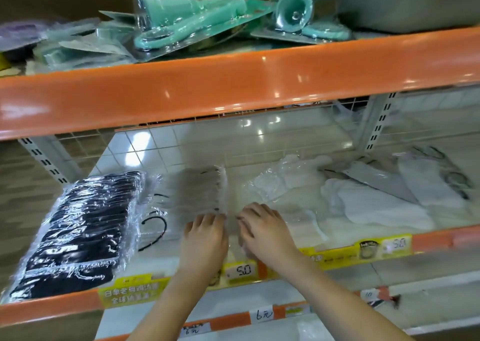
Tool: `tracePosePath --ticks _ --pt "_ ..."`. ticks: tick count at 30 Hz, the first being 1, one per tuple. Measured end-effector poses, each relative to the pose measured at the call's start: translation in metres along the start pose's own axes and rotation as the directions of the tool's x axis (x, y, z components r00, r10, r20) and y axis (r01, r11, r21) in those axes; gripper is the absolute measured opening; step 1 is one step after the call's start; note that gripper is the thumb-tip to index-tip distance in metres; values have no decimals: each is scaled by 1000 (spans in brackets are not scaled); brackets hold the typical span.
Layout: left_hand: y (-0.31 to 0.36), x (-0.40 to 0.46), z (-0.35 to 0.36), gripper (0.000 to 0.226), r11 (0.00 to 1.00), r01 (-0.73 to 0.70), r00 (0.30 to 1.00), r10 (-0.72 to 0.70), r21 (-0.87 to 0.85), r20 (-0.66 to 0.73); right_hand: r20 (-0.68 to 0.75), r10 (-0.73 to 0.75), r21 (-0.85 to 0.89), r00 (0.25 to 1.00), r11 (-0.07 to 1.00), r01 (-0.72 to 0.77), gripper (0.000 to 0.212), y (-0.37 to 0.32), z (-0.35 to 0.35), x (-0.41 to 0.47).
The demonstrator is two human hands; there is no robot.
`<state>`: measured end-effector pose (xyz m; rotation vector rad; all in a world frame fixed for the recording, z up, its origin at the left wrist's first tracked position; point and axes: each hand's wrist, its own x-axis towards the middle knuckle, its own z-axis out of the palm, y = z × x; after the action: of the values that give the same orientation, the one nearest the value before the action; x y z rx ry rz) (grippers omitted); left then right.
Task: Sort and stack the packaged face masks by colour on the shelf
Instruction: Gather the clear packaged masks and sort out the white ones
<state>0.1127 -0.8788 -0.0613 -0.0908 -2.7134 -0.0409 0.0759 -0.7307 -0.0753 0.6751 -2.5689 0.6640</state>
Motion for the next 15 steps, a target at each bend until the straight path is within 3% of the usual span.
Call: tracePosePath --ticks 15 --pt "158 53 38 36 980 -111 990 123 -166 63 41 178 -200 983 966 -166 31 149 -78 -19"
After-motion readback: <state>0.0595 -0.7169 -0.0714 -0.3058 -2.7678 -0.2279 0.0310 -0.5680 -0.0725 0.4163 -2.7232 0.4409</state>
